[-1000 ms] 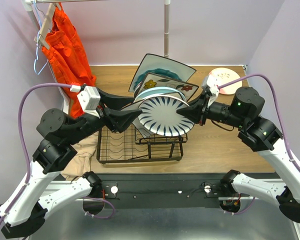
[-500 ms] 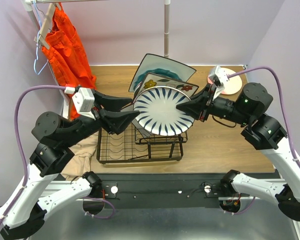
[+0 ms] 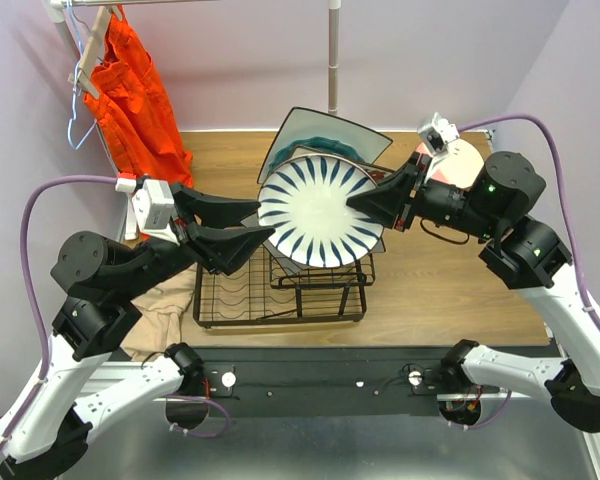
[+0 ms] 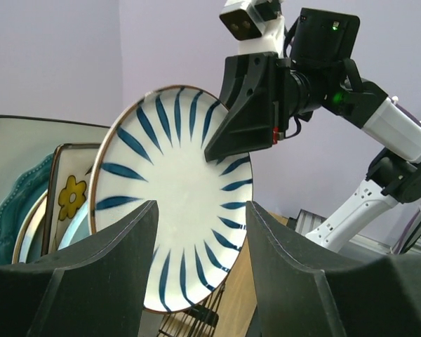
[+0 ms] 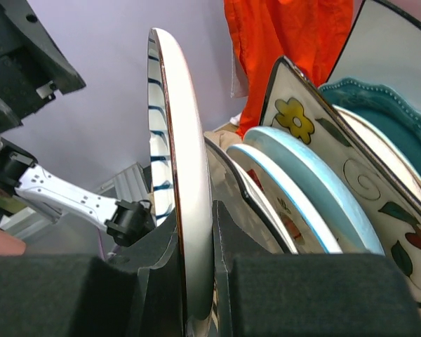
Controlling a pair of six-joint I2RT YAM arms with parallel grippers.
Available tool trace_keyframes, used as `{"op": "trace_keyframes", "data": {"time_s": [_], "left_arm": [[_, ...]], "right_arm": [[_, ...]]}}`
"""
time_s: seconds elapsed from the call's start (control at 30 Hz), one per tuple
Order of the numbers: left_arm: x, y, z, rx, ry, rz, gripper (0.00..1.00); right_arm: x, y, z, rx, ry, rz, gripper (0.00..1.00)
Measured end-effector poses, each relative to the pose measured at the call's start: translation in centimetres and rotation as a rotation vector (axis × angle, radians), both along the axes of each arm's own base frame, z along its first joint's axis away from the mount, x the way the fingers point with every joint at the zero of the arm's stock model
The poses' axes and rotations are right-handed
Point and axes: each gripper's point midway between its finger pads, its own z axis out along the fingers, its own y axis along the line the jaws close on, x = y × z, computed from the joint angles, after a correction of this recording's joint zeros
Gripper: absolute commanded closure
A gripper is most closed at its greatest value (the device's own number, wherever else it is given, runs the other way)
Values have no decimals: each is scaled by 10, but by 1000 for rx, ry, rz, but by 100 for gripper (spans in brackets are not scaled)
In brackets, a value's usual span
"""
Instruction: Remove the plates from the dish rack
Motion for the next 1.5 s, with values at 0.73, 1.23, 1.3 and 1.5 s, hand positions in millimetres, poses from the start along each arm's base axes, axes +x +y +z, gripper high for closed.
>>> {"op": "trace_keyframes", "data": {"time_s": [0.73,1.23,1.3,1.5], "left_arm": [[-17,5,9,-35,-16,-49,38],[-19,7,12,-36,-18,-50,38],[-20,7,12,-35,-16,-50,38],[-25,12,14,-47,-21,-52,38]], "right_arm": [[43,6,96,231,59,-174,99],[127,-19,160,513,132,-511,99],[140,-36,166,566,152,-551,99],[215,-158,169,780,198,-802,99]]}}
